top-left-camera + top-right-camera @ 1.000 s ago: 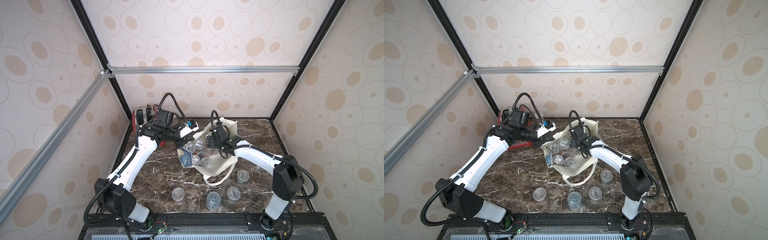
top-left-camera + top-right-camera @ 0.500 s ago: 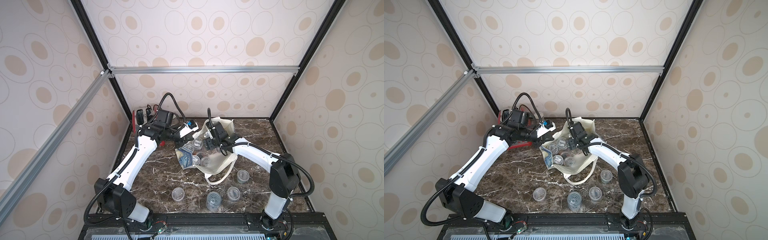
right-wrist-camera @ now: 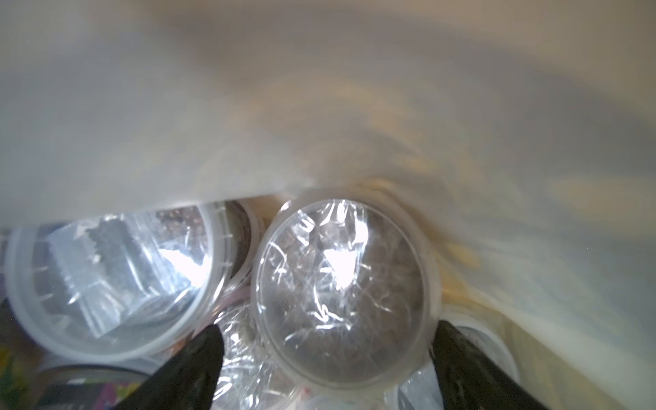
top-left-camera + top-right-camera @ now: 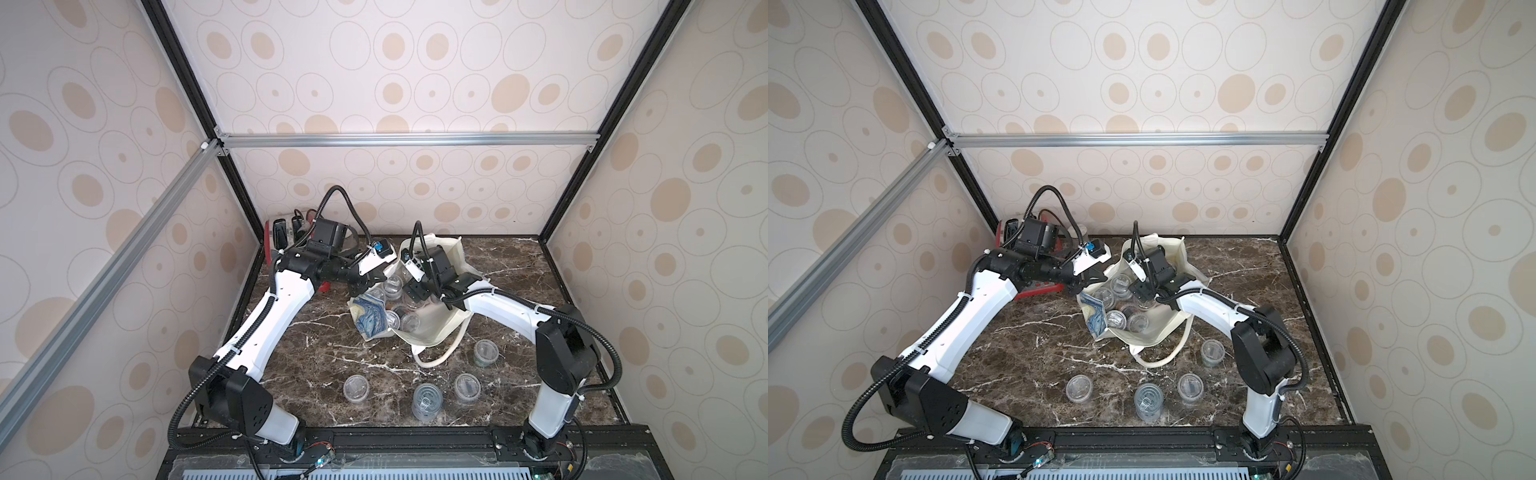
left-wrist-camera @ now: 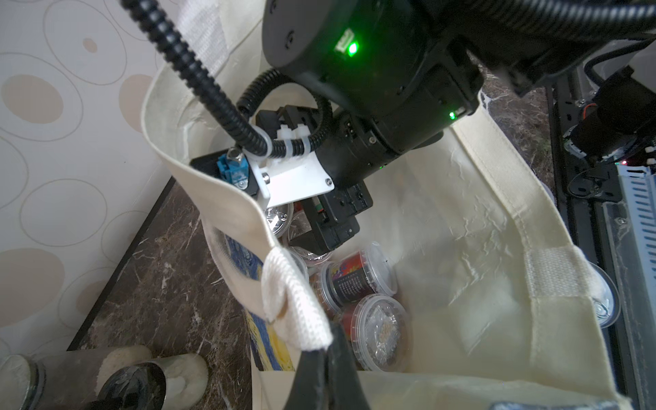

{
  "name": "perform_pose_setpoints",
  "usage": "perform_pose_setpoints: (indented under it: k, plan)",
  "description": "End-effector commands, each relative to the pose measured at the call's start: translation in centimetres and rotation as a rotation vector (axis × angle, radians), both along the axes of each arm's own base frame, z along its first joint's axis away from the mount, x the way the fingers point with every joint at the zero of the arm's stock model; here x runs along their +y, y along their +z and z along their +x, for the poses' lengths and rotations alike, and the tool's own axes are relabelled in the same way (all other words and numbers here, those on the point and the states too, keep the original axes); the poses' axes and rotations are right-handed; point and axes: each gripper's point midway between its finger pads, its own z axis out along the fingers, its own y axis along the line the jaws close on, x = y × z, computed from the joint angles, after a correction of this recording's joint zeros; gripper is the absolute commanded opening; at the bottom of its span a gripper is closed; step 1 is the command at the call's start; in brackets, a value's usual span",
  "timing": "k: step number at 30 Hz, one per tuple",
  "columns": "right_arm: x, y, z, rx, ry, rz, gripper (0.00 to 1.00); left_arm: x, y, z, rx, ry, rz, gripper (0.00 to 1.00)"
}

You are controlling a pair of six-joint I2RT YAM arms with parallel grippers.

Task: Take out the seed jars from the canvas bag
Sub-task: Pick up the seed jar from the canvas bag.

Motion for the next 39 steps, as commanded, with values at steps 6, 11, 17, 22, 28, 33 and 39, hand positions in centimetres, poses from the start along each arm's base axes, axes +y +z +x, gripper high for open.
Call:
perform_pose_setpoints:
  k: [6, 11, 17, 22, 28, 33, 39]
  plan:
    - [2.3, -0.9, 1.9, -0.127, 0.151, -0.017, 0.92, -0.9, 1.9, -1.8, -0.022, -0.096, -0.058, 0.00]
    - [3.4, -1.2, 2.1, -0.164, 0.222, -0.004, 0.89, -0.8, 2.1, -2.0, -0.026, -0.096, -0.059, 0.00]
    - [3.5, -0.2, 2.2, -0.204, 0.236, 0.024, 0.78, -0.6, 2.0, -2.1, -0.035, -0.094, -0.044, 0.00]
    - [3.2, 0.4, 1.2, -0.212, 0.263, 0.050, 0.71, -0.4, 1.7, -2.3, -0.033, -0.096, -0.035, 0.00]
    - [2.8, 2.0, -1.4, -0.217, 0.317, 0.100, 0.71, -0.3, 2.0, -1.6, -0.044, -0.056, -0.036, 0.00]
    - [1.9, 3.4, -3.8, -0.211, 0.336, 0.143, 0.71, 0.0, 2.4, -0.1, -0.065, 0.014, -0.030, 0.00]
    - [1.4, 5.0, -7.5, -0.165, 0.398, 0.227, 0.70, 0.2, 2.1, 1.4, -0.066, 0.078, -0.025, 0.00]
